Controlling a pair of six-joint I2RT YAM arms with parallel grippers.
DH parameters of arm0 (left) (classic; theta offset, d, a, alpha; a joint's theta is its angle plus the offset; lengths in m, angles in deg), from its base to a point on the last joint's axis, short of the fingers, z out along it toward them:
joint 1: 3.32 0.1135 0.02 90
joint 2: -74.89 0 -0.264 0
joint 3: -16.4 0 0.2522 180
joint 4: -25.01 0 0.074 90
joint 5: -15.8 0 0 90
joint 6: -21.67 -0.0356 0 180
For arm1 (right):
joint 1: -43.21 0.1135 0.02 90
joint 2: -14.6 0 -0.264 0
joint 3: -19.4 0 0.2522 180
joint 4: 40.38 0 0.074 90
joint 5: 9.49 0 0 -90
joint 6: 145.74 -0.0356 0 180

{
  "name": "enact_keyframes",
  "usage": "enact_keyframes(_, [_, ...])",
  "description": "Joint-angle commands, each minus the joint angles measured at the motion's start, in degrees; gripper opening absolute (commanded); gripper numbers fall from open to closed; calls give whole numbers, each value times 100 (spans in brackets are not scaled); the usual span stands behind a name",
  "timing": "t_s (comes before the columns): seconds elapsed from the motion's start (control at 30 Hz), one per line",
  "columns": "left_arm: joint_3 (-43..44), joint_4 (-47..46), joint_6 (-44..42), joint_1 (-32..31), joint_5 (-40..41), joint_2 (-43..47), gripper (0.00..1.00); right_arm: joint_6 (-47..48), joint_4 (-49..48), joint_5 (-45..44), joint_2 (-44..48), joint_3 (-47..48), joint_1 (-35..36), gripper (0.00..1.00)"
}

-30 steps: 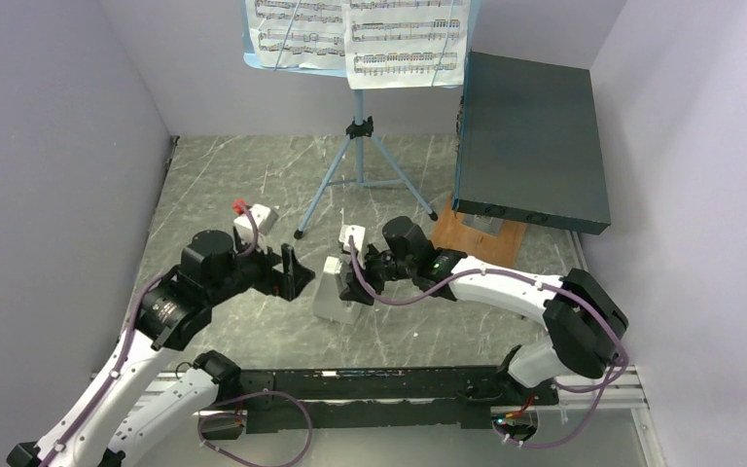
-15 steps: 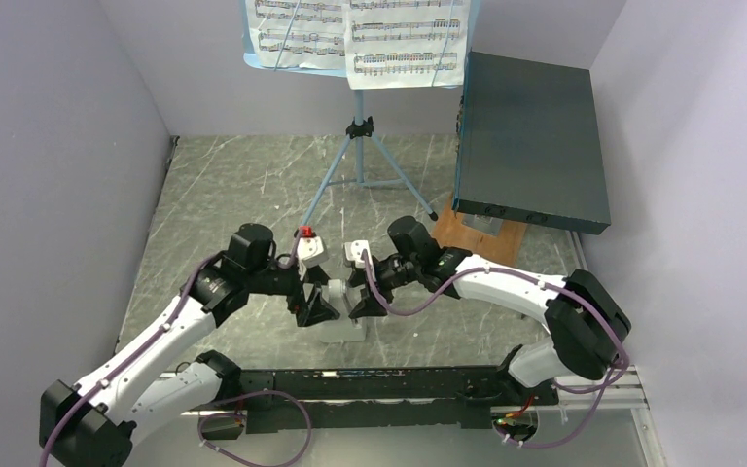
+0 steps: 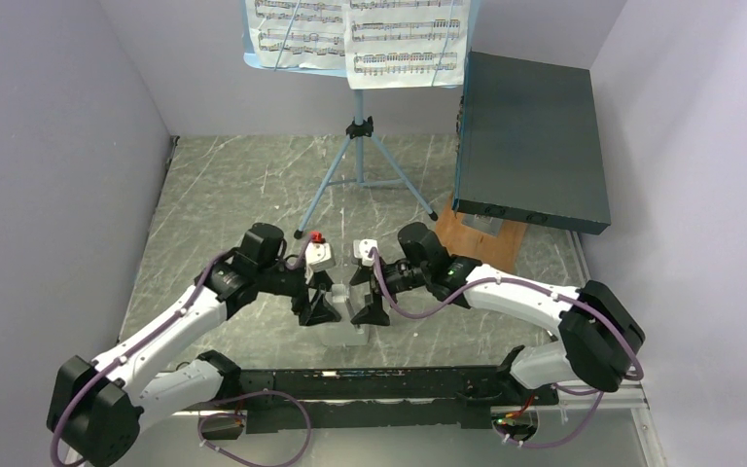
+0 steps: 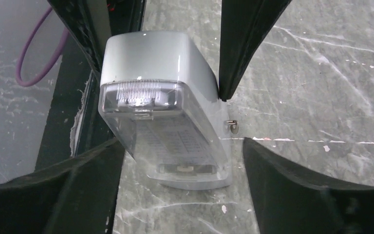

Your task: Set up the instrument practice props

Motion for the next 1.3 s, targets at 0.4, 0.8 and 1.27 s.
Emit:
enact_keyframes(0.4, [220, 28, -303, -237, -567, -343, 59, -653, -714, -222, 335, -165, -10, 81])
enact_keyframes(0.8, [63, -519, 4, -574, -598, -232, 74, -829, -733, -361, 671, -355, -9, 86])
enact_keyframes(1.27, [203, -214, -230, -635, -302, -262, 42, -739, -403, -397, 1071, -670, -9, 91])
